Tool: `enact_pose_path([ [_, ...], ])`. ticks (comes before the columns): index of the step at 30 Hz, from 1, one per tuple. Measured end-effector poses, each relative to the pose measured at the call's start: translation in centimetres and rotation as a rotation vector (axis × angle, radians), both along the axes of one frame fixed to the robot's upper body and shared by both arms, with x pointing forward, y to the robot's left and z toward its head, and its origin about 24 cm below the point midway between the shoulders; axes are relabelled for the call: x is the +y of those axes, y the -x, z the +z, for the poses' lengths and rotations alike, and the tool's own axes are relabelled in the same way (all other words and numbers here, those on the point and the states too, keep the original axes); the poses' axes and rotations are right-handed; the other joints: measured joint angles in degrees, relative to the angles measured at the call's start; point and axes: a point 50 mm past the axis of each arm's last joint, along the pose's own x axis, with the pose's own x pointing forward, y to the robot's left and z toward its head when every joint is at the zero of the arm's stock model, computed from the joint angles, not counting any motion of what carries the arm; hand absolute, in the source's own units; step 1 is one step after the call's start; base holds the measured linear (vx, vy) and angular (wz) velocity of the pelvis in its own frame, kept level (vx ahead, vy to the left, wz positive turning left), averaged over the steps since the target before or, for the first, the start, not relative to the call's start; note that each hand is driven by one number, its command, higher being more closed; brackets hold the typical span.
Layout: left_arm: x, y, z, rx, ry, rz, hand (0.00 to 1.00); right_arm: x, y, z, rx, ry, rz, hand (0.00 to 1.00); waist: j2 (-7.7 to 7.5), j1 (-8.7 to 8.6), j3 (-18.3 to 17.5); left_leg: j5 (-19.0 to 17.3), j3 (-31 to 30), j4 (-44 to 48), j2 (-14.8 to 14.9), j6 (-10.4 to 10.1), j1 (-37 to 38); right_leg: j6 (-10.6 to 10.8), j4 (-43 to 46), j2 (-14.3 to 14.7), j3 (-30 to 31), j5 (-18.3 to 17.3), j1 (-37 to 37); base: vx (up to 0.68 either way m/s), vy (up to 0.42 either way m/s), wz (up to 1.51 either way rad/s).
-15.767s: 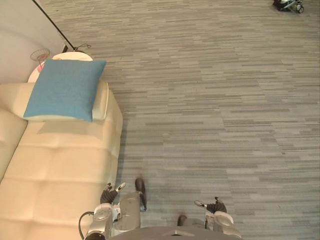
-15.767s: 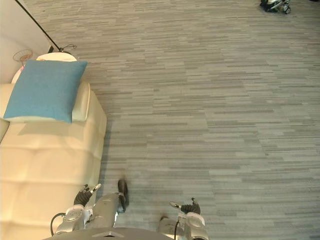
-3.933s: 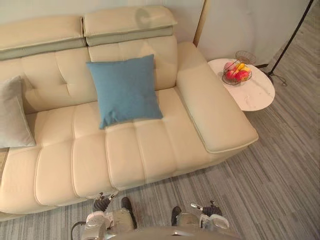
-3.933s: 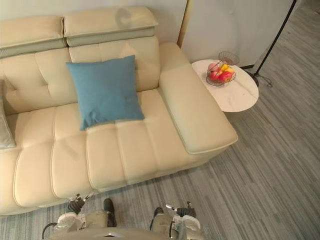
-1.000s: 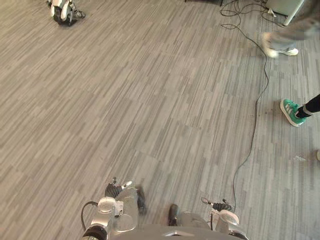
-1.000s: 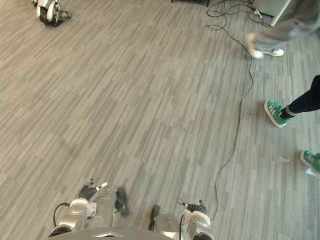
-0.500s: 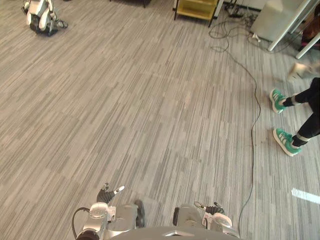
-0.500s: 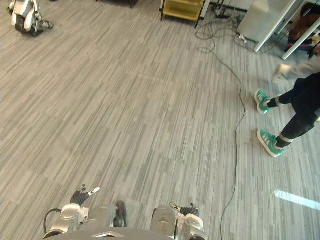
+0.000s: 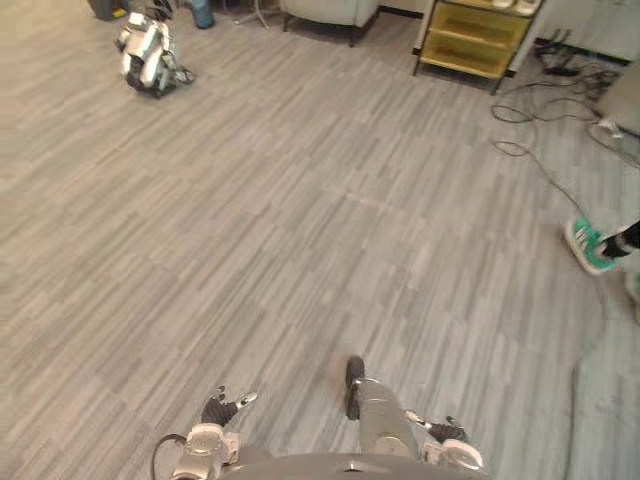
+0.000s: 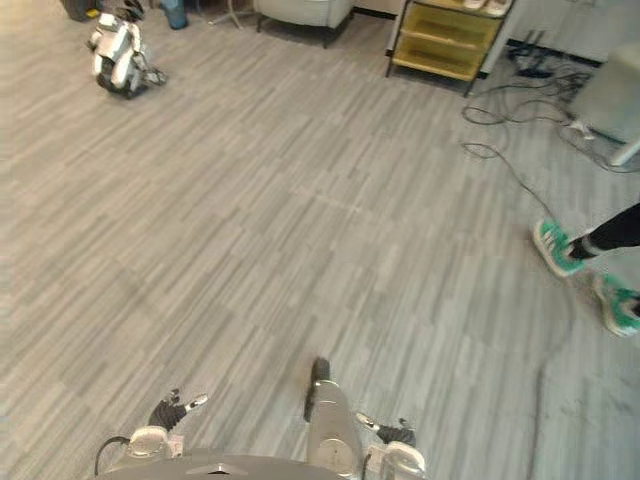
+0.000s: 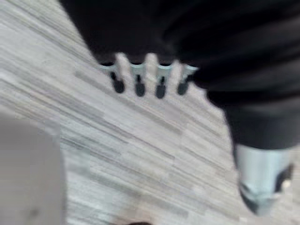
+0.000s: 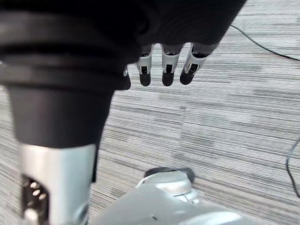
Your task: Pick up cushions and gather them together orderly.
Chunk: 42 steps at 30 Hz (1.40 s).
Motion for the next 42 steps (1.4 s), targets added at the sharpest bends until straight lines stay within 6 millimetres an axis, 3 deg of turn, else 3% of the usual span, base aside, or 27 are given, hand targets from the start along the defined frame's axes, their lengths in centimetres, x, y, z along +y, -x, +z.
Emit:
enact_pose_path([
  [2, 0.4, -0.4, 0.3, -0.026, -0.009, 0.001, 0.0, 0.2, 0.5, -0.2, 0.017, -0.007, -0.012, 0.0, -1.03, 1.2, -0.07, -2.43, 4.57, -9.63, -0.5, 0.37, -3.34, 1.1, -5.73, -0.05, 0.01, 0.51, 6.23, 0.4, -0.098, -0.03],
  [4, 0.2, -1.0, 0.6, -0.05, -0.009, -0.002, 0.0, 0.2, 0.3, -0.2, 0.008, -0.003, -0.035, 0.0, -1.37, 2.23, 0.1, -1.85, 4.88, -27.92, -4.0, -0.45, -5.66, 2.19, -9.1, -0.49, -0.28, -0.02, 10.76, 0.5, 0.003, 0.07],
  [6, 0.0, -1.2, 0.7, -0.055, -0.006, -0.011, 0.0, 0.1, 0.2, -0.2, 0.005, -0.005, -0.058, 0.0, -1.4, 3.1, 0.16, 4.43, 0.04, -52.26, -9.14, -2.85, -4.53, 3.88, -11.88, -1.06, -0.09, -1.37, 14.29, 0.53, 0.115, -0.06],
  [7, -0.3, -1.3, 0.7, -0.055, -0.003, -0.021, 0.0, 0.1, 0.2, -0.2, 0.009, -0.006, -0.061, 0.0, -0.84, 3.96, 0.1, 6.73, -2.68, -58.48, -9.68, -3.75, -4.01, 4.76, -12.53, -0.56, 0.53, -2.93, 16.34, 0.59, 0.227, -0.19],
  [9, 0.2, -1.5, 0.8, -0.059, -0.016, -0.03, 0.0, 0.9, 0.4, -0.5, 0.016, -0.029, -0.067, 0.0, -2.54, 4.51, -0.16, 12.96, -3.47, -54.45, -10.89, -1.19, -3.7, 6.1, -9.29, -2.09, 1.92, -8.24, 18.29, 0.53, 0.236, -0.2],
  [10, 0.7, -1.6, 0.9, -0.064, -0.025, -0.028, 0.0, 1.6, 0.3, -0.7, 0.013, -0.048, -0.066, 0.0, -3.82, 4.48, -0.71, 12.08, -3.47, -50.79, -12.3, 0.35, -4.5, 5.86, -6.11, -3.76, 2.72, -11.76, 17.69, 0.49, 0.181, -0.27],
  [11, 1.1, -1.7, 0.9, -0.066, -0.029, -0.017, 0.0, 2.4, 0.4, -0.9, 0.022, -0.072, -0.064, 0.0, -6.43, 4.1, -1.93, 9.59, -2.28, -44.44, -13.93, 4.01, -6.23, 7.21, 3.16, -6.22, 4.56, -15.88, 14.71, 0.51, 0.17, -0.3],
  [12, 1.3, -2.0, 1.0, -0.067, -0.035, -0.019, 0.0, 2.7, 0.4, -1.1, 0.024, -0.084, -0.066, 0.0, -7.05, 3.91, -1.81, 7.73, -1.32, -42.81, -14.26, 4.6, -6.09, 7.92, 9.4, -7.32, 5.9, -16.44, 12.21, 0.5, 0.188, -0.45],
  [15, 1.9, -1.6, 0.6, -0.024, -0.05, -0.03, 0.0, 2.8, -0.9, -0.8, -0.012, -0.094, -0.079, 0.0, -8.05, 2.47, -1.26, 2.85, 1.4, -42.54, -15.27, 5.69, -0.4, 10.67, 39.3, -11.86, 6.93, -10.17, -1.0, 0.47, 0.222, -0.39],
  [18, 1.8, -0.8, 0.2, 0.013, -0.057, -0.054, 0.0, 2.4, -0.7, -0.7, -0.008, -0.083, -0.081, 0.0, -7.54, 1.58, -1.02, 1.4, 1.57, -46.66, -16.04, 6.94, 8.62, 7.48, 43.16, -14.1, -1.21, -13.09, -3.18, 0.47, 0.139, -0.11],
  [21, 1.8, -0.9, 0.2, 0.01, -0.056, -0.054, 0.0, 2.3, -1.0, -0.6, -0.016, -0.08, -0.08, 0.0, -7.13, 1.37, -0.76, 1.33, 1.77, -52.33, -15.82, 6.76, 14.92, 7.35, 29.65, -11.95, -6.29, -14.9, -7.03, 0.44, 0.037, 0.01],
  [22, 1.7, -0.7, 0.1, 0.016, -0.053, -0.052, 0.0, 2.0, -1.5, -0.4, -0.029, -0.073, -0.078, 0.0, -6.39, 1.17, -0.3, 1.07, 2.39, -54.62, -15.3, 5.91, 17.53, 6.55, 19.59, -10.39, -7.23, -13.01, -8.88, 0.5, -0.001, -0.2],
  [23, 1.5, -0.4, 0.0, 0.025, -0.049, -0.049, 0.0, 1.6, -1.8, -0.3, -0.033, -0.063, -0.081, 0.0, -5.49, 1.18, 0.22, 0.47, 3.12, -56.51, -14.68, 4.77, 19.97, 6.03, 8.3, -8.77, -7.33, -7.73, -10.03, 0.49, -0.018, -0.19],
  [24, 1.5, -0.4, 0.0, 0.027, -0.048, -0.048, 0.0, 1.5, -1.7, -0.2, -0.033, -0.062, -0.084, 0.0, -5.23, 1.08, 0.39, 0.18, 3.12, -57.04, -14.46, 4.29, 20.87, 5.99, 3.91, -8.37, -7.35, -5.22, -10.07, 0.43, -0.068, -0.08],
  [25, 1.4, -0.2, -0.1, 0.031, -0.048, -0.046, 0.0, 1.4, -1.4, -0.3, -0.025, -0.064, -0.099, 0.0, -5.19, 0.87, 0.47, -0.7, 3.05, -58.26, -14.4, 2.82, 23.08, 6.03, -4.01, -8.37, -7.24, -0.12, -10.7, 0.47, -0.127, 0.07],
  [27, 1.5, 0.1, -0.2, 0.045, -0.051, -0.042, 0.0, 1.4, -1.2, -0.4, -0.017, -0.066, -0.104, 0.0, -5.55, 0.51, 0.48, -2.58, 2.67, -58.18, -14.37, -0.13, 25.63, 5.51, -6.28, -8.98, -6.94, 2.77, -11.04, 0.52, -0.193, 0.18],
  [28, 1.5, 0.6, -0.4, 0.055, -0.052, -0.035, 0.0, 1.3, -0.1, -0.7, 0.009, -0.065, -0.111, 0.0, -5.49, 0.21, 0.07, -5.52, 1.48, -56.18, -13.34, -2.68, 27.58, 3.79, -3.63, -9.09, -6.63, 4.44, -10.7, 0.57, -0.269, 0.36],
  [29, 1.4, 0.8, -0.5, 0.059, -0.049, -0.031, 0.0, 0.7, 0.7, -0.7, 0.027, -0.049, -0.117, 0.0, -4.04, -0.01, -0.63, -8.42, 0.35, -50.08, -10.47, -4.75, 27.27, 2.41, 0.98, -7.5, -7.26, 6.6, -11.03, 0.69, -0.363, 0.29],
  [30, 1.4, 0.9, -0.5, 0.061, -0.045, -0.027, 0.0, 0.6, 0.9, -0.8, 0.033, -0.046, -0.118, 0.0, -3.64, 0.03, -0.94, -8.65, 0.04, -45.02, -9.23, -5.19, 25.63, 1.25, 2.29, -6.8, -7.0, 7.44, -11.14, 0.57, -0.312, 0.06],
  [31, 0.7, 0.9, -0.6, 0.06, -0.023, -0.013, 0.0, 0.1, 1.0, -0.7, 0.038, -0.036, -0.117, 0.0, -1.49, 0.12, -1.29, -7.69, -1.1, -34.02, -5.88, -5.69, 21.39, 0.03, 2.63, -4.6, -7.4, 6.38, -9.83, 0.58, -0.323, -0.25],
  [32, 0.1, 0.8, -0.6, 0.055, -0.001, -0.003, 0.0, -0.5, 1.1, -0.5, 0.04, -0.02, -0.113, 0.0, 0.91, 0.56, -1.22, -3.05, -2.16, -22.66, -2.45, -5.59, 16.88, -0.97, 1.1, -1.59, -7.29, 4.98, -7.11, 0.57, -0.26, -0.39],
  [33, -0.3, 0.9, -0.6, 0.052, 0.021, -0.002, 0.0, -0.9, 1.1, -0.4, 0.043, -0.012, -0.102, 0.0, 1.82, 0.82, -0.81, -0.89, -2.26, -13.54, 0.45, -5.2, 13.32, -1.83, -1.11, 0.84, -6.85, 4.7, -4.06, 0.58, -0.236, -0.45],
  [35, -0.5, 0.6, -0.5, 0.039, 0.037, -0.008, 0.0, -0.9, 1.2, -0.6, 0.057, -0.027, -0.094, 0.0, 2.16, 1.29, -0.69, -2.43, -0.9, -4.78, 2.42, -4.77, 9.37, -2.19, -4.07, 2.93, -5.51, 4.31, 1.78, 0.54, -0.181, -0.55],
  [38, -0.6, 0.1, -0.2, 0.005, 0.05, -0.006, 0.0, -0.6, 1.0, -0.7, 0.053, -0.04, -0.091, 0.0, 0.96, 2.52, -0.68, -4.64, 1.13, -11.55, 0.0, -5.04, 4.87, -1.99, -8.69, 2.79, -1.49, 4.31, 8.03, 0.44, -0.101, -0.67],
  [40, -0.6, -0.2, 0.0, -0.006, 0.046, 0.002, 0.0, -0.5, 0.5, -0.6, 0.038, -0.041, -0.091, 0.0, 0.97, 2.84, -0.68, -5.27, -2.83, -30.81, -3.75, -4.98, 2.63, -0.57, -11.84, 2.46, 1.18, 3.99, 11.35, 0.37, 0.037, -0.61],
  [41, -0.6, -0.2, 0.0, -0.005, 0.045, 0.003, 0.0, -0.5, 0.5, -0.6, 0.039, -0.041, -0.091, 0.0, 0.97, 2.81, -0.68, -5.05, -3.63, -32.81, -4.13, -5.13, 2.72, -0.43, -12.05, 2.4, 1.31, 3.9, 11.7, 0.26, 0.125, -0.45],
  [42, -0.6, -0.1, -0.1, 0.001, 0.04, 0.009, 0.0, -0.6, 1.0, -0.6, 0.049, -0.036, -0.098, 0.0, 1.02, 2.62, -0.69, -1.91, -7.87, -43.92, -6.19, -4.51, 3.66, 1.02, -12.6, 2.25, 2.3, 2.9, 13.48, 0.23, 0.186, -0.23],
])
